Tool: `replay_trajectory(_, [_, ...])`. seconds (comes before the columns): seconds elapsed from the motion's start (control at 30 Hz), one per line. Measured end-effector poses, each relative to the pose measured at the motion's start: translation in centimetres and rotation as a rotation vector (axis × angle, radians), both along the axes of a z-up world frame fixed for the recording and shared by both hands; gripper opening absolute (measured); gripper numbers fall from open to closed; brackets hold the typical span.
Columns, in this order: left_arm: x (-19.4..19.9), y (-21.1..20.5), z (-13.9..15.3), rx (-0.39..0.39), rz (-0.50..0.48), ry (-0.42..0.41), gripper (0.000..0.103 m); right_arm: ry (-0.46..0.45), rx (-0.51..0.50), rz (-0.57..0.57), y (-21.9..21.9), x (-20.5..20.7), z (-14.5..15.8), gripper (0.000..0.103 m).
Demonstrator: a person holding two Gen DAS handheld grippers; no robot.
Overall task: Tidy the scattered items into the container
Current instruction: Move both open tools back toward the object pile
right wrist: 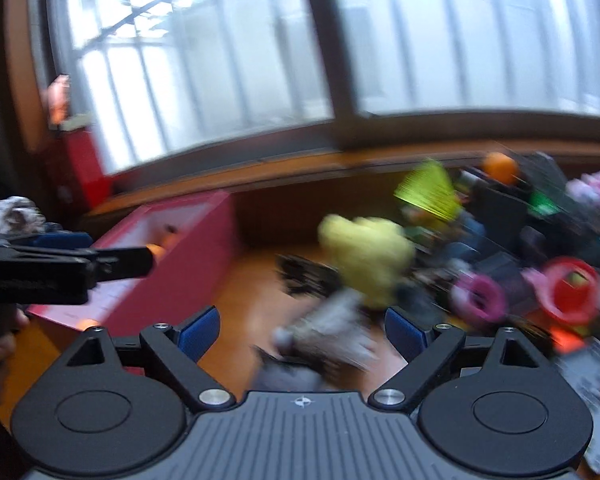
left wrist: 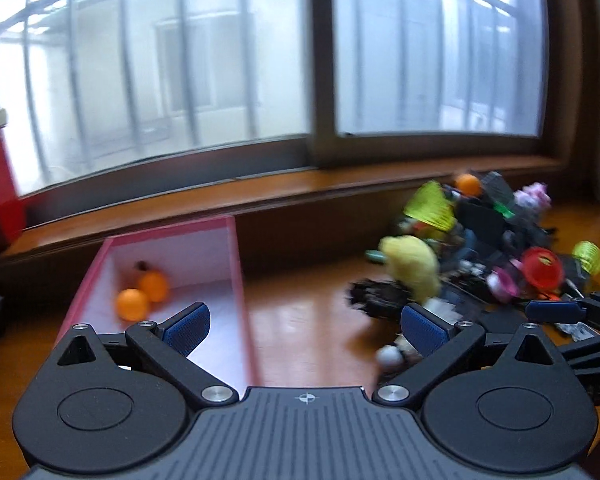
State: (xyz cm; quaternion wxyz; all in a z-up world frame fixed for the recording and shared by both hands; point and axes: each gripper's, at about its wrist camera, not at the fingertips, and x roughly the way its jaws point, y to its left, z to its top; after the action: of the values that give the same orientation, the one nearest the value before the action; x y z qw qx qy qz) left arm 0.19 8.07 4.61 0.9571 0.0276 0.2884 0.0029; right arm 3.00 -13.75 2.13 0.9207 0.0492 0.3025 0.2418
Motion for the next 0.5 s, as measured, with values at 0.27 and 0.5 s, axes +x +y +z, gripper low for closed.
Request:
replay_trajectory(0.27, [2.1, -3.9, -4.0, -0.04, -0.053, 0.15, 0.103, 0.12, -0.078, -0.059, -3.5, 0.6, -2.4, 0.085])
replay_trajectory(0.5, [3.8, -5.9, -7.9, -0.043, -0.051, 0.248, 0.103, 0.152, -0.126, -0.058, -4.7, 1.1, -3.1, 0.08])
